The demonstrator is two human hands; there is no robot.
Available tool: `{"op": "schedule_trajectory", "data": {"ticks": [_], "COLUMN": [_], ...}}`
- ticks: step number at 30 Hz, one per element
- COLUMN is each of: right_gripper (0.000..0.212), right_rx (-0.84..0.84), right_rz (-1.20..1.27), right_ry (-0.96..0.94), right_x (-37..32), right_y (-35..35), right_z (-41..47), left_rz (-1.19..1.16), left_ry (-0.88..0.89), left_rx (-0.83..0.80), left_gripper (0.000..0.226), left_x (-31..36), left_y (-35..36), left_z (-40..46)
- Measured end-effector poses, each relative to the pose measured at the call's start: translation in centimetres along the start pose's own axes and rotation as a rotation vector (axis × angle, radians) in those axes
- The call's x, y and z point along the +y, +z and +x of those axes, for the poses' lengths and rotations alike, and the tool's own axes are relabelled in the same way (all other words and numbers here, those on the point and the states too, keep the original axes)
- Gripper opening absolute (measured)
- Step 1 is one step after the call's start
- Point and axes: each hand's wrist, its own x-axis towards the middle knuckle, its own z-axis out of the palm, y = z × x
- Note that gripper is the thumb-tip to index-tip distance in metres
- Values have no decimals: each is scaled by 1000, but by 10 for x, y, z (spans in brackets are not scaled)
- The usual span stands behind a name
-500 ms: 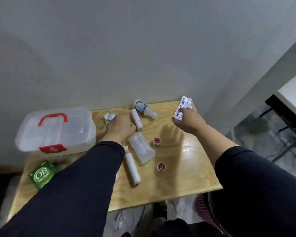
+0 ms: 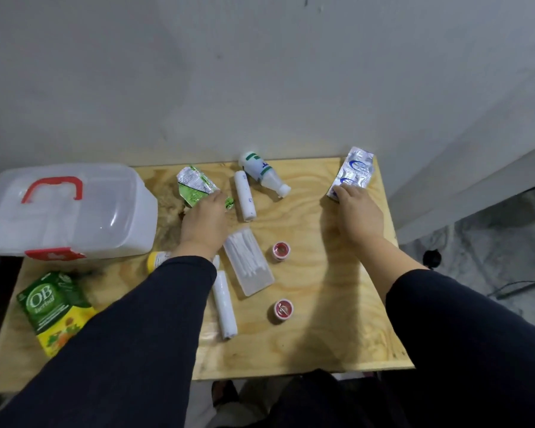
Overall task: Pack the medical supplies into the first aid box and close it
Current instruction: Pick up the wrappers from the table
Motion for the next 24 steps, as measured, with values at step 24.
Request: {"op": "schedule_trajectory", "data": {"ticks": [24], "right_gripper": [23], "right_rx": [526], "right_rz": [323], "right_ry": [406], "right_x": [-23], "right_y": [-109], "right_z": [-126], "left_rz": [-339], "left_ry": [413], "left_rx": [294], "left_gripper": [39], "left_x": [98], "left_y": [-100], "left_z": [-47]}}
